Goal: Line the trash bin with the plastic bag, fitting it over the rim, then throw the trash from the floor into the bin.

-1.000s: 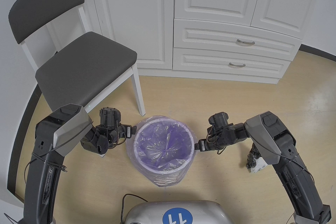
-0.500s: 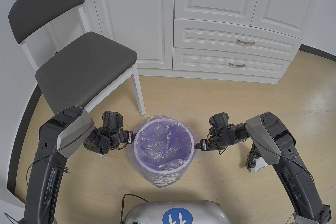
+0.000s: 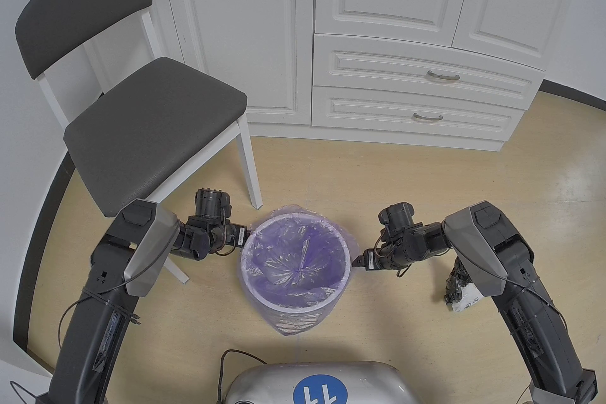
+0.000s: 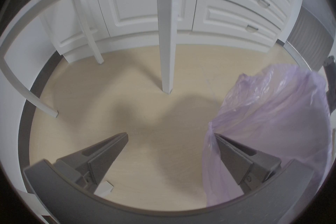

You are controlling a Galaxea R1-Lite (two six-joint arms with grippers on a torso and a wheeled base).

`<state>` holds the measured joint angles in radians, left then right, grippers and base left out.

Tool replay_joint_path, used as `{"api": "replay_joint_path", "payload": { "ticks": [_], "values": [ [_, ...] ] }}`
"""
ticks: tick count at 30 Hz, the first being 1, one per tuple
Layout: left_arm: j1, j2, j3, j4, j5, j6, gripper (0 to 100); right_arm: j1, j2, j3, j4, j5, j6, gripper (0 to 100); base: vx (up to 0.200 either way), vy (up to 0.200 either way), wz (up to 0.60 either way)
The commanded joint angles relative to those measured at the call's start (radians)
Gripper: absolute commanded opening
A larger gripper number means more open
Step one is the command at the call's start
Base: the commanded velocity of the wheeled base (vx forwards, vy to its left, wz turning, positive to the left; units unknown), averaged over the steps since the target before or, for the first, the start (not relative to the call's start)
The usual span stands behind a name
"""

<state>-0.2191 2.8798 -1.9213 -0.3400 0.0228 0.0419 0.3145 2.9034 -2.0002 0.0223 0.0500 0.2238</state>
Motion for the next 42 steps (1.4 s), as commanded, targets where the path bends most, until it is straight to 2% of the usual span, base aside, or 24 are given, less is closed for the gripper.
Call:
{"api": "replay_joint_path", "payload": {
  "ticks": [1, 12, 16, 17, 18, 19, 22, 28, 36, 40, 41, 42],
  "values": [
    [-0.002, 0.098, -0.079, 0.035, 0.0, 0.013, 100, -0.002, 0.002, 0.0, -0.002, -0.002, 0.0, 100, 0.0, 0.0, 0.0],
    [-0.002, 0.088, -0.074, -0.007, 0.009, 0.003, 100, -0.002, 0.002, 0.0, -0.002, -0.002, 0.002, 100, 0.0, 0.0, 0.0],
    [0.003, 0.064, -0.015, -0.09, 0.016, -0.024, 100, 0.003, 0.0, 0.0, -0.002, -0.041, 0.003, 100, 0.0, 0.0, 0.0],
    [0.004, 0.016, 0.065, -0.151, 0.014, -0.037, 100, 0.009, -0.006, 0.0, -0.005, -0.093, 0.006, 100, 0.0, 0.0, 0.0],
    [0.004, 0.016, 0.065, -0.151, 0.014, -0.037, 100, 0.009, -0.006, 0.0, -0.005, -0.093, 0.006, 100, 0.0, 0.0, 0.0],
    [0.011, -0.05, 0.176, -0.22, 0.0, -0.036, 100, 0.014, -0.016, 0.0, -0.018, -0.127, 0.022, 100, 0.0, 0.0, 0.0],
    [0.018, -0.134, 0.303, -0.278, -0.027, -0.028, 100, 0.011, -0.058, 0.0, -0.03, -0.133, 0.035, 100, 0.0, 0.0, 0.0],
    [0.035, -0.232, 0.427, -0.281, -0.052, -0.016, 100, -0.003, -0.132, 0.067, -0.036, -0.13, 0.035, 100, 0.0, 0.0, 0.0],
    [0.044, -0.281, 0.485, -0.284, -0.053, 0.015, 100, -0.006, -0.184, 0.149, -0.105, -0.125, 0.023, 100, 0.0, 0.0, 0.0],
    [0.046, -0.29, 0.49, -0.284, -0.053, 0.015, 100, -0.006, -0.202, 0.218, -0.167, -0.124, -0.004, 100, 0.0, 0.0, 0.0],
    [0.047, -0.3, 0.498, -0.284, -0.053, 0.015, 100, -0.008, -0.213, 0.27, -0.205, -0.124, -0.05, 100, 0.0, 0.0, 0.0],
    [0.047, -0.3, 0.498, -0.284, -0.053, 0.015, 100, -0.008, -0.213, 0.27, -0.205, -0.124, -0.05, 100, 0.0, 0.0, 0.0]
  ]
}}
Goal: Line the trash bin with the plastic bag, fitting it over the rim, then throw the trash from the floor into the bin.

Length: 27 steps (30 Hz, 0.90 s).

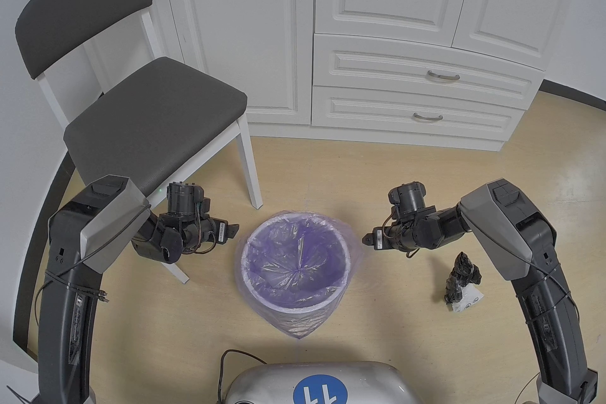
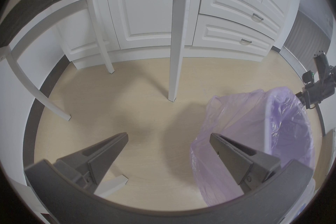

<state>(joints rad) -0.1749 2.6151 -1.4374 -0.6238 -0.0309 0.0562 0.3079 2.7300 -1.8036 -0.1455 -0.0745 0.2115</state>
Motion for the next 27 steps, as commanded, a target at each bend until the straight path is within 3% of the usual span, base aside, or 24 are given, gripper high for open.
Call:
{"api": "replay_joint_path", "payload": {
  "ticks": [1, 3, 10, 17, 22, 23, 27],
  "values": [
    [0.003, -0.04, 0.022, -0.002, 0.0, 0.001, 100, -0.004, -0.041, 0.139, -0.062, -0.001, -0.124, 100, 0.0, 0.0, 0.0],
    [0.003, -0.047, 0.028, -0.02, 0.0, 0.001, 100, -0.009, -0.038, 0.167, -0.08, -0.007, -0.193, 100, 0.0, 0.0, 0.0],
    [-0.023, -0.11, 0.121, -0.089, -0.034, 0.001, 100, -0.038, -0.073, 0.191, -0.137, -0.01, -0.198, 100, 0.0, 0.0, 0.0],
    [-0.078, -0.132, 0.19, -0.189, -0.037, 0.001, 100, -0.041, -0.161, 0.343, -0.292, -0.008, -0.225, 100, 0.0, 0.0, 0.0],
    [-0.133, -0.179, 0.285, -0.309, -0.038, 0.001, 100, -0.019, -0.239, 0.491, -0.442, -0.008, -0.291, 100, 0.0, 0.0, 0.0],
    [-0.14, -0.181, 0.295, -0.326, -0.038, 0.001, 100, -0.016, -0.245, 0.509, -0.468, -0.008, -0.304, 0, 0.0, 0.0, 0.0],
    [-0.17, -0.182, 0.327, -0.378, -0.038, 0.001, 100, 0.0, -0.259, 0.57, -0.585, -0.008, -0.328, 0, 0.0, 0.0, 0.0]
  ]
}}
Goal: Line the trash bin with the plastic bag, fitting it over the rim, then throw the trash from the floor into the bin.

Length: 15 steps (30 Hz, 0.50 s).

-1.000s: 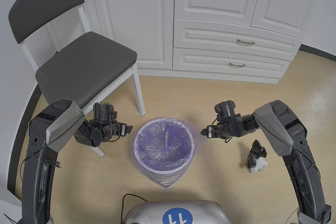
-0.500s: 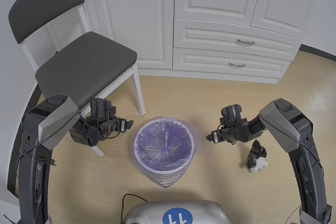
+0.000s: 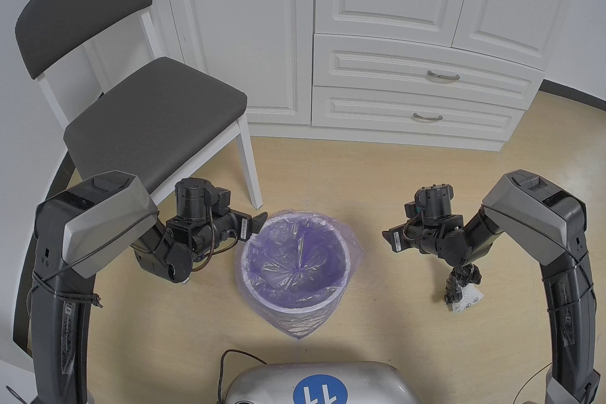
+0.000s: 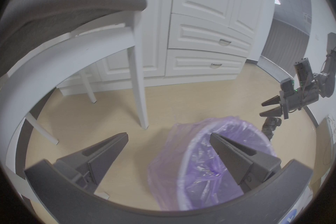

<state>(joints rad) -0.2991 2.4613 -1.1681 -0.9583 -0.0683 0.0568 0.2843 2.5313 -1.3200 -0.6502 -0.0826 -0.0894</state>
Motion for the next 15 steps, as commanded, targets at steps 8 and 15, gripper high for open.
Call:
{"api": "replay_joint_path", "payload": {
  "ticks": [8, 15],
  "values": [
    [-0.074, -0.03, 0.065, -0.048, -0.005, -0.006, 0, 0.044, -0.112, 0.163, -0.174, -0.002, -0.055, 0, 0.0, 0.0, 0.0],
    [-0.11, -0.03, 0.085, -0.103, -0.041, -0.012, 0, 0.036, -0.186, 0.291, -0.33, -0.002, -0.158, 0, 0.0, 0.0, 0.0]
  ]
}}
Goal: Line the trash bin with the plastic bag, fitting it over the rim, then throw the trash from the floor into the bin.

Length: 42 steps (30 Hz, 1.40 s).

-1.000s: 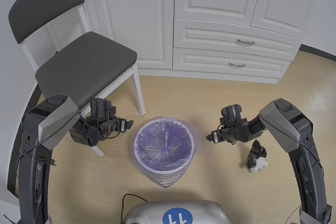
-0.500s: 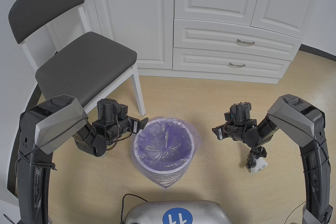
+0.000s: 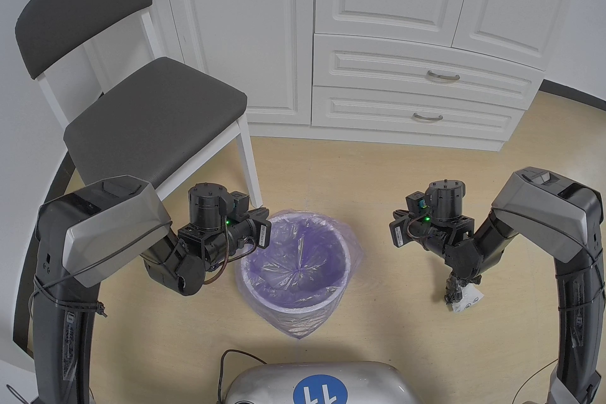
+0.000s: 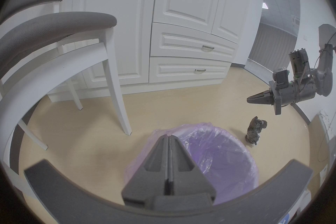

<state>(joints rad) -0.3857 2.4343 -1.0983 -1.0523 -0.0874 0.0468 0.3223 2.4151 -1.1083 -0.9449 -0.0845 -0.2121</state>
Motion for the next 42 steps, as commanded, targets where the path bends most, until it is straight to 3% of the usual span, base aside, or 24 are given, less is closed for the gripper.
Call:
{"api": "replay_joint_path", "payload": {
  "ticks": [1, 3, 6, 8, 11, 14, 22, 29, 35, 39, 42],
  "values": [
    [-0.035, -0.007, 0.005, 0.034, -0.023, -0.001, 0, 0.0, -0.117, 0.111, -0.029, -0.001, -0.039, 0, 0.0, 0.0, 0.0],
    [-0.039, -0.017, -0.006, 0.086, -0.023, -0.002, 0, 0.001, -0.145, 0.127, -0.025, -0.003, -0.039, 0, 0.0, 0.0, 0.0],
    [-0.061, -0.075, -0.118, 0.442, -0.023, -0.012, 0, 0.001, -0.238, 0.182, -0.023, -0.005, -0.039, 0, 0.0, 0.0, 0.0],
    [-0.085, -0.073, -0.218, 0.637, -0.018, -0.067, 0, -0.006, -0.277, 0.2, -0.022, -0.005, -0.039, 0, 0.0, 0.0, 0.0],
    [-0.127, -0.041, -0.37, 0.835, -0.012, -0.177, 0, -0.022, -0.303, 0.206, -0.02, -0.003, -0.039, 0, 0.0, 0.0, 0.0],
    [-0.142, 0.028, -0.48, 0.934, -0.009, -0.191, 0, -0.034, -0.306, 0.2, -0.02, -0.003, -0.039, 0, 0.0, 0.0, 0.0],
    [-0.153, 0.201, -0.696, 1.078, -0.002, -0.194, 0, -0.042, -0.271, 0.18, -0.018, -0.003, -0.041, 0, 0.0, 0.0, 0.0],
    [-0.15, 0.295, -0.793, 1.12, 0.011, -0.186, 0, -0.057, -0.234, 0.15, -0.017, -0.003, -0.041, 0, 0.0, 0.0, 0.0],
    [-0.142, 0.347, -0.902, 1.19, 0.012, -0.185, 0, -0.075, -0.222, 0.107, 0.064, -0.003, -0.039, 0, 0.0, 0.0, 0.0],
    [-0.127, 0.364, -0.902, 1.218, 0.009, -0.173, 0, -0.086, -0.205, 0.09, 0.066, -0.001, -0.038, 0, 0.0, 0.0, 0.0],
    [-0.105, 0.368, -0.902, 1.204, -0.002, -0.111, 0, -0.091, -0.194, 0.079, 0.066, -0.001, -0.039, 0, 0.0, 0.0, 0.0]
  ]
}}
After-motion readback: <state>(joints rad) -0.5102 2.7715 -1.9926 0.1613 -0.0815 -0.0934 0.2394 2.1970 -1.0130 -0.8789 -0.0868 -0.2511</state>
